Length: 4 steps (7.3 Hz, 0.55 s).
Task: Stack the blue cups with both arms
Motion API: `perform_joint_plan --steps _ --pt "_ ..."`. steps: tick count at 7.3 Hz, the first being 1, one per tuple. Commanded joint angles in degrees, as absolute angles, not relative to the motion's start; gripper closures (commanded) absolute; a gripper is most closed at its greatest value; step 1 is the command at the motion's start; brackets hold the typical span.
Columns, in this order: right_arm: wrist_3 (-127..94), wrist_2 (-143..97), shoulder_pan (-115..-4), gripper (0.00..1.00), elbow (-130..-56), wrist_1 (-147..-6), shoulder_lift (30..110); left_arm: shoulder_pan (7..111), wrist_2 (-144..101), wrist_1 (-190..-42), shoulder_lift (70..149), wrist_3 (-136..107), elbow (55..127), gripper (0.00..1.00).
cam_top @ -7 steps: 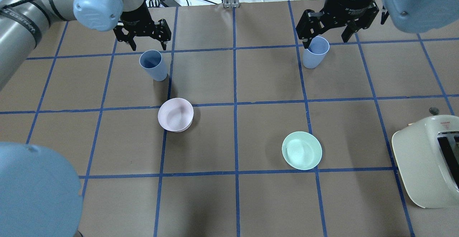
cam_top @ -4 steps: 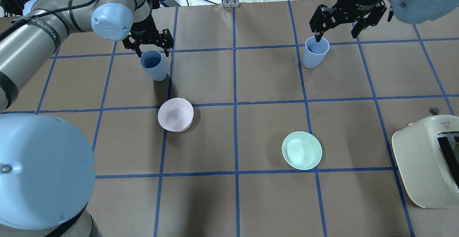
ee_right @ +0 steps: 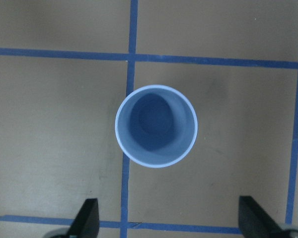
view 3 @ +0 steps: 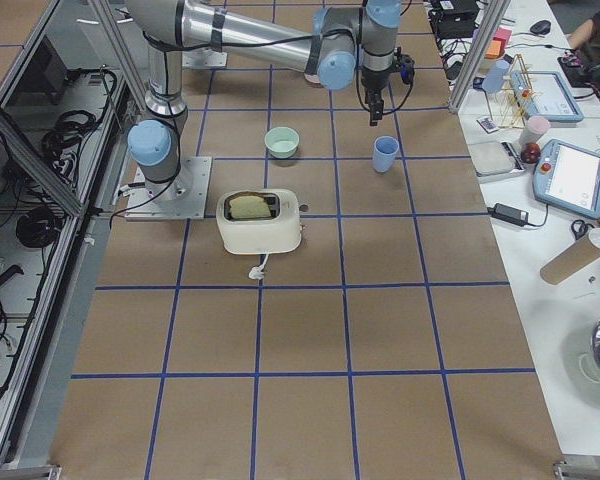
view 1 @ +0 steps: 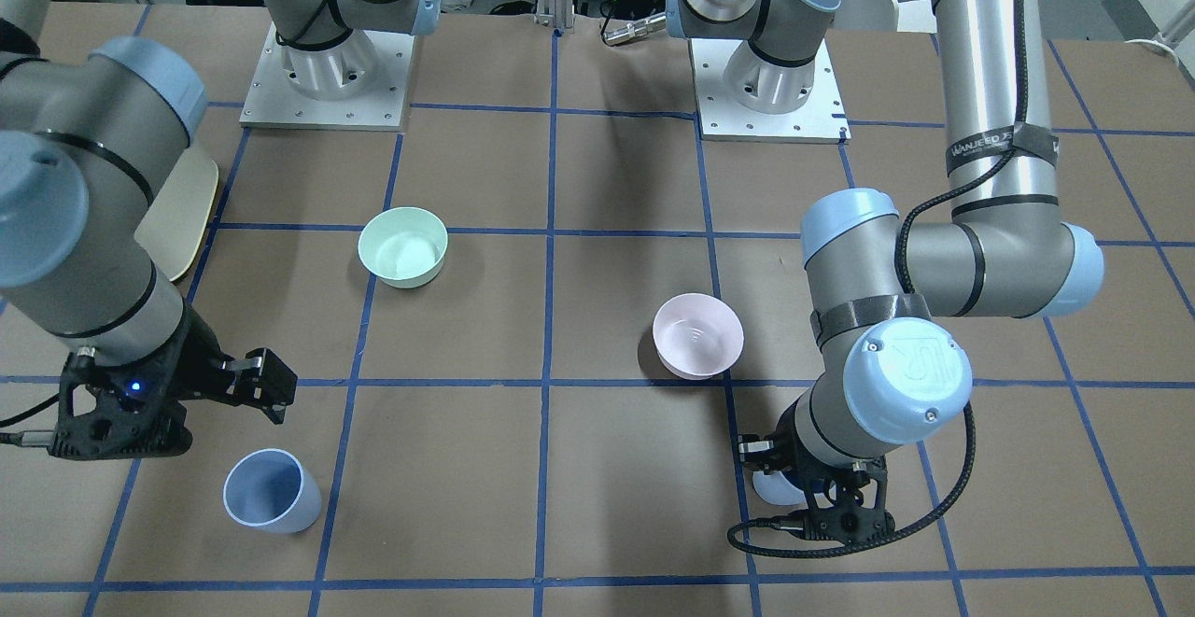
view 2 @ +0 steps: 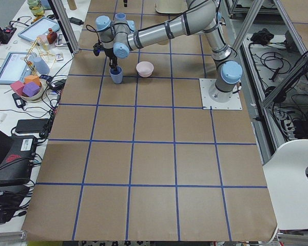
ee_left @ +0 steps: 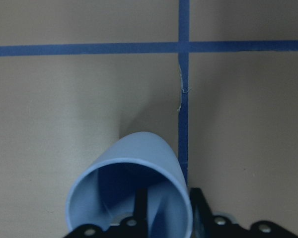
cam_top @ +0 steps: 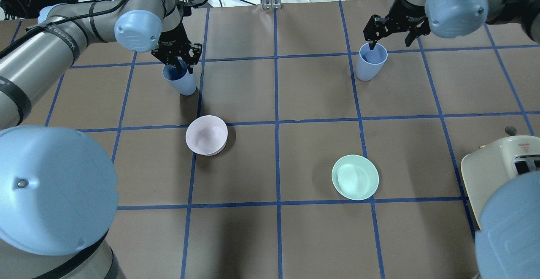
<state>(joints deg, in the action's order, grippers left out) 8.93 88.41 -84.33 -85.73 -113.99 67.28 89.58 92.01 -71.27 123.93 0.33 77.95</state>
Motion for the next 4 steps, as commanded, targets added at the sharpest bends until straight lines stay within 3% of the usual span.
perform_joint_plan --steps 1,4 --pt "9.7 88.0 -82.2 0.00 -85.3 -120.3 61.4 91.3 91.6 -70.8 123.2 -1.4 77.3 1.00" --pt "9.2 87.6 -81.8 0.00 -86.1 -121.3 59.2 103.4 91.1 -68.7 122.3 -20.0 73.9 1.00"
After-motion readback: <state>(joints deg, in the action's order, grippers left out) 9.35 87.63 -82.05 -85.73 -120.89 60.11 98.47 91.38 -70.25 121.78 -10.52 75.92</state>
